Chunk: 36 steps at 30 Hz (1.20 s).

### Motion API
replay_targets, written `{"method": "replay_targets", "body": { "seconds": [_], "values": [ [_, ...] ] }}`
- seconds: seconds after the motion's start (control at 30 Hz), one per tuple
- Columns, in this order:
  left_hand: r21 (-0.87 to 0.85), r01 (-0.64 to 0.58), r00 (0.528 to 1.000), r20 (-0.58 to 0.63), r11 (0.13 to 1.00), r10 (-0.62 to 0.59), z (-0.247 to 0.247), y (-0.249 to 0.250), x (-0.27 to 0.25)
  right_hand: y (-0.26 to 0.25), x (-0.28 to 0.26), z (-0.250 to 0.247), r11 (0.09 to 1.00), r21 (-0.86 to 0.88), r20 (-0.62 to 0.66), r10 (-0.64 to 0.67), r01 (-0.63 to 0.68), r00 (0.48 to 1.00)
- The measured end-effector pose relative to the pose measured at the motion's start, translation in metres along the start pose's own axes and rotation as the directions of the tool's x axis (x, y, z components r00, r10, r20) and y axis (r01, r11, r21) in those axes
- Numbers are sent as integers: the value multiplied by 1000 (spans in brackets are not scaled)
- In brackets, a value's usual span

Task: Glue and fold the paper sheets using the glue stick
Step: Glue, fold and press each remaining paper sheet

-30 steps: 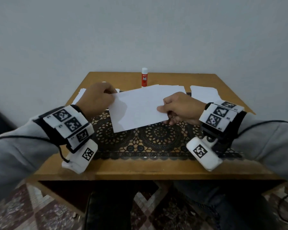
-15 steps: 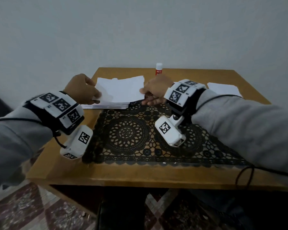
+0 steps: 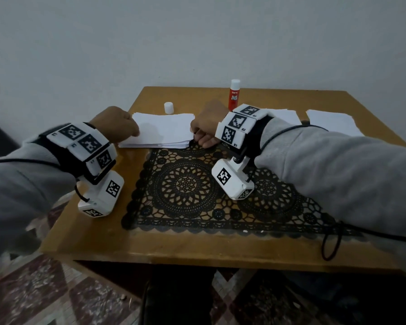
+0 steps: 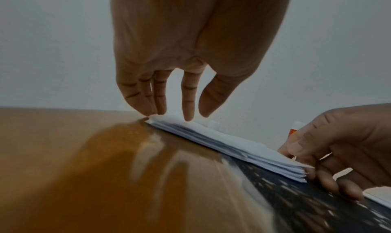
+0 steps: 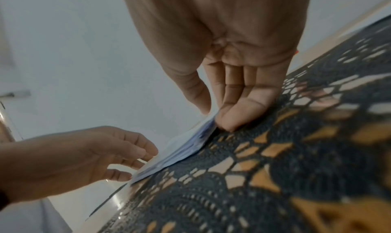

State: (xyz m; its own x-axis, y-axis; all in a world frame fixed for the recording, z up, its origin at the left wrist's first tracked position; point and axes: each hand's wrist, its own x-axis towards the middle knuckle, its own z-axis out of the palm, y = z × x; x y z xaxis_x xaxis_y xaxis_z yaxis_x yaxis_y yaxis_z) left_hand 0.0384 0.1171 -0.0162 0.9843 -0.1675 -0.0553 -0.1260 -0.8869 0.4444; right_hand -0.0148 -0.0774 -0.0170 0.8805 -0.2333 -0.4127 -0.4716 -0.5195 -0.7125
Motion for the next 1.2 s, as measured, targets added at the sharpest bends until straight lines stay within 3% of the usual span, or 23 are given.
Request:
{"method": "replay_targets", "body": {
  "seconds": [0.1,0.2,0.33,0.43,0.53,0.73,0.97,1.2],
  "values": [
    [66,-23,1000,16,998,22,0,3,-1,2,-4,-2,998,62,93,2,-8,996],
    [46,-25,999,29,999,24,-1,6,-4,5,-3,-4,995,-39,33,-86,87,996],
    [71,-77,997,21,994,75,0,6,-12,16,-13,-18,953,-159,-93,-274,258,957],
    [82,-144,987,-63,986,149,2,10,-20,33,-31,-37,853,-426,-174,-403,300,898],
    [101,-288,951,-90,952,297,6,26,-29,59,-48,-68,738,-613,-231,-508,282,830],
    [127,-592,802,-10,796,598,28,102,-51,118,-68,-134,767,-619,-356,-463,166,812],
    [152,-747,663,242,648,708,79,193,-60,155,-60,-158,781,-620,-397,-387,68,832],
    [300,-719,693,377,627,614,116,218,-44,161,-53,-161,836,-541,-388,-342,88,856]
  ]
}}
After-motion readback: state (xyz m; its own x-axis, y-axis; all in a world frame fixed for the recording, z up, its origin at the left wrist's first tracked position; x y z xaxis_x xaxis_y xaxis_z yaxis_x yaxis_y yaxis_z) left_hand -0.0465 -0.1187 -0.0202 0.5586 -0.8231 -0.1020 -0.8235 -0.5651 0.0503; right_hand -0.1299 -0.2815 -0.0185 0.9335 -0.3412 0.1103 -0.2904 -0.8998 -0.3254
